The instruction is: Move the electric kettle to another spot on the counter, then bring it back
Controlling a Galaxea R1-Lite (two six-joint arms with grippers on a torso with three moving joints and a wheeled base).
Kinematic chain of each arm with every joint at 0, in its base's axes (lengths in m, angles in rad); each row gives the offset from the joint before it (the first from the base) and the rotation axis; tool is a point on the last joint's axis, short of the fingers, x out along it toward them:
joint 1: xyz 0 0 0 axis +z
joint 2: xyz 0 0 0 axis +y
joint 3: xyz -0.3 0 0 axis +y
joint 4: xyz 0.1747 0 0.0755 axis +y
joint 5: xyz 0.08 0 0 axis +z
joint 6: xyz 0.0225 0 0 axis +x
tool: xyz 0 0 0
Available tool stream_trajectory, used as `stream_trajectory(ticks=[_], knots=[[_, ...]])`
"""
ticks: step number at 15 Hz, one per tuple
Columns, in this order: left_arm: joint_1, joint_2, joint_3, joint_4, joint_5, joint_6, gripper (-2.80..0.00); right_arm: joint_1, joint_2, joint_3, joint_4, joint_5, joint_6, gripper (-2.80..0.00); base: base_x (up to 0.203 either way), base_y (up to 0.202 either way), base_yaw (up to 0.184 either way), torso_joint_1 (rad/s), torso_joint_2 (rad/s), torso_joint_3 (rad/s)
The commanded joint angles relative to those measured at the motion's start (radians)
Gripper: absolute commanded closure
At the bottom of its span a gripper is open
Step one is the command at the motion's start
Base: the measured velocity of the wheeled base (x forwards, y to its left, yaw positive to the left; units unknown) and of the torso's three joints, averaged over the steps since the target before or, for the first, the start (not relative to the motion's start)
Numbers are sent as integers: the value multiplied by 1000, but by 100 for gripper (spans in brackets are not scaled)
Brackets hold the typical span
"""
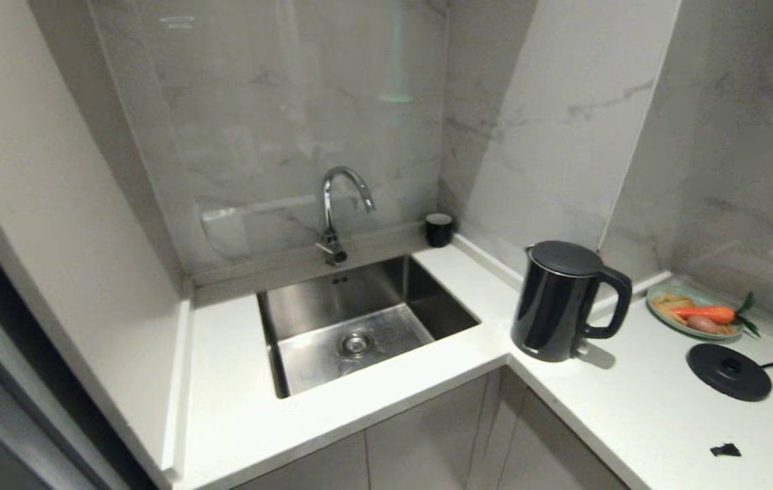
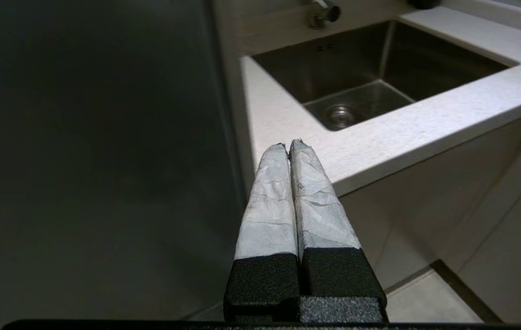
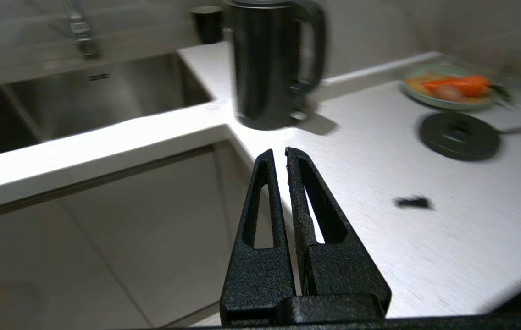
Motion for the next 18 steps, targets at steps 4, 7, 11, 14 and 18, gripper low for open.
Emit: stream_trajectory(ticks=[4,7,11,14,18], knots=[[0,1,0,0,1,1,0,0,0,0,0,0,0,0,-1,-9,173,0,5,2],[0,3,0,0,1,1,0,0,0,0,0,0,0,0,-4,-6,163,1,10,5],[0,1,0,0,-1,1,0,0,0,0,0,0,0,0,-1,-1,25,0,4,4],[0,1,0,0,-1,1,0,0,0,0,0,0,0,0,0,0,0,0,0,0],[0,1,0,0,-1,1,0,0,0,0,0,0,0,0,0,0,0,-56,129,77]])
